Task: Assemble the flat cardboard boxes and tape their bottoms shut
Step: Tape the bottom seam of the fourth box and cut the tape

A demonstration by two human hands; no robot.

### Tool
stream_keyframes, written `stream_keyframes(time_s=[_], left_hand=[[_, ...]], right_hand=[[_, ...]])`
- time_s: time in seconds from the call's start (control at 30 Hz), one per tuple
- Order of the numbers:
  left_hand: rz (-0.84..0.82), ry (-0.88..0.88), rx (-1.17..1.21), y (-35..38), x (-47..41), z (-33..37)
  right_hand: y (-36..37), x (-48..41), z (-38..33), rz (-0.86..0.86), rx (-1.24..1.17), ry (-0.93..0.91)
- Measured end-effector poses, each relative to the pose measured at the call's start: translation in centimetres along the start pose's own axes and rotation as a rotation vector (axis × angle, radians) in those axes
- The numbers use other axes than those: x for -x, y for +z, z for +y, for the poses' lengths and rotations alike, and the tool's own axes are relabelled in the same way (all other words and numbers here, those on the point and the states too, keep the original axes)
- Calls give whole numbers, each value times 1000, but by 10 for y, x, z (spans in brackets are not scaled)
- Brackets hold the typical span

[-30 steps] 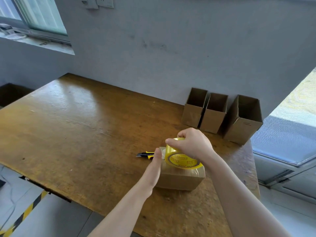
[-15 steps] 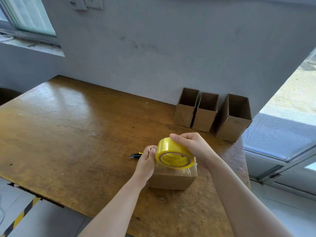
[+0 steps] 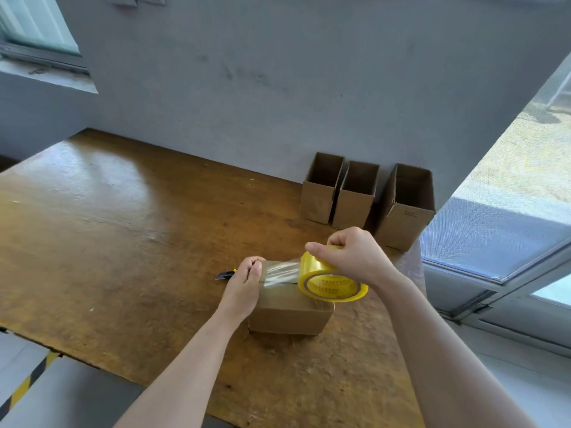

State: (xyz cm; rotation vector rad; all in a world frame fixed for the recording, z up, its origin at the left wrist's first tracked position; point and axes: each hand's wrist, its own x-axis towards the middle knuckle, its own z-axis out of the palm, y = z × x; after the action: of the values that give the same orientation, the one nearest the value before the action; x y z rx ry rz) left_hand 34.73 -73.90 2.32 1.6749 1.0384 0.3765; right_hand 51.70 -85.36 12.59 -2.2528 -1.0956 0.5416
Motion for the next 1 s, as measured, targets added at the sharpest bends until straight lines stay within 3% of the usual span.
stream_keyframes(time_s=[0.47, 0.73, 0.87, 1.0], left_hand=[[46, 43, 2, 1, 1, -4], [57, 24, 18, 2, 1, -5], [53, 15, -7, 1, 1, -3], [56, 12, -19, 3, 1, -1]], right_hand=[[-20, 0, 1, -256, -125, -7], [-10, 6, 10, -118, -345, 19], [-14, 3, 18, -81, -244, 2], [-23, 3, 36, -18, 37, 29]])
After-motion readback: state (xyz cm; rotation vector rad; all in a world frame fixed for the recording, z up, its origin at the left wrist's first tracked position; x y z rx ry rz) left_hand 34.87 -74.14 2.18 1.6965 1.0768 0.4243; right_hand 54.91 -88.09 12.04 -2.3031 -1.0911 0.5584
